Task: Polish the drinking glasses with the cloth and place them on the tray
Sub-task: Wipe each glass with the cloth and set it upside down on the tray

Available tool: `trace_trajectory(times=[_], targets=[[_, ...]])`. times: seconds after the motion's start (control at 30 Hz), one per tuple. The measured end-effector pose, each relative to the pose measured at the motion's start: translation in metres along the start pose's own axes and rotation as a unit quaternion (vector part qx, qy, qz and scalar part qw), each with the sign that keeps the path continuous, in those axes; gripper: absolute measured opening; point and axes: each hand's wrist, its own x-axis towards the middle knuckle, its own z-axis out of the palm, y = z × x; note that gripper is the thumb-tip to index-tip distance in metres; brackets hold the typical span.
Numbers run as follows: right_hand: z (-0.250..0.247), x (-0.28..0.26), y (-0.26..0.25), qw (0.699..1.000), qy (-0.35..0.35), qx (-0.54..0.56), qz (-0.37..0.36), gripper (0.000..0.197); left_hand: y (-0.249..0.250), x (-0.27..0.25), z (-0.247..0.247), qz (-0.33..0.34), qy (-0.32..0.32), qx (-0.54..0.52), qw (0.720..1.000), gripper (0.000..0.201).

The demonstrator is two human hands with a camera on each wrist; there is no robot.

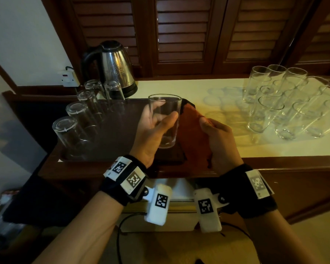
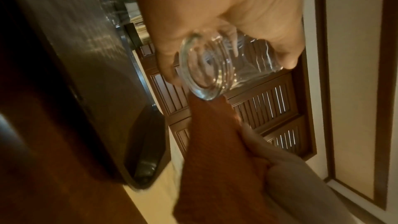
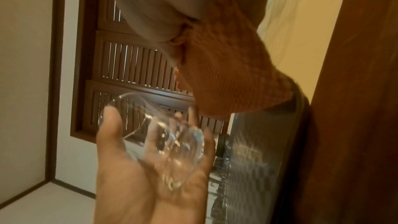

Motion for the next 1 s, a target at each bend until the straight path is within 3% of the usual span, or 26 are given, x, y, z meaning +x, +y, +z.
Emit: trace_trajectory(times=[0.13, 0.33, 0.47, 0.57, 0.67, 0.83, 0.93, 1.0], targets=[[-0.016, -0.005, -0.015, 0.998, 0.005, 0.046, -0.032, 0.018, 0.006, -0.001, -0.016, -0.028, -0.062, 0.108, 0.992, 0.058], [-0.015, -0.012, -0.024, 0.992, 0.021, 0.083, -0.087, 0.023, 0.008, -0.002, -0.029, -0.033, -0.160, 0.239, 0.957, 0.061], [0.000, -0.024, -0.022, 0.978, -0.105, -0.002, -0.180, 0.031, 0.010, -0.005, -0.028, -0.008, -0.160, 0.222, 0.962, 0.041], [0.008, -0.032, -0.010, 0.940, -0.205, -0.118, -0.245, 0.033, 0.018, -0.004, -0.030, 0.010, -0.153, 0.206, 0.966, 0.030], [0.011, -0.033, -0.005, 0.907, -0.242, -0.172, -0.298, 0.038, 0.026, -0.003, -0.039, 0.023, -0.151, 0.213, 0.965, 0.030], [0.014, -0.025, -0.012, 0.903, -0.281, -0.217, -0.242, 0.038, 0.041, 0.000, -0.049, 0.049, -0.152, 0.256, 0.953, 0.029], [0.013, -0.021, -0.014, 0.903, -0.327, -0.218, -0.174, 0.029, 0.049, 0.005, -0.053, 0.075, -0.201, 0.347, 0.913, 0.045], [0.013, -0.022, -0.019, 0.909, -0.357, -0.186, -0.106, 0.033, 0.050, 0.004, -0.052, 0.072, -0.222, 0.364, 0.902, 0.048]])
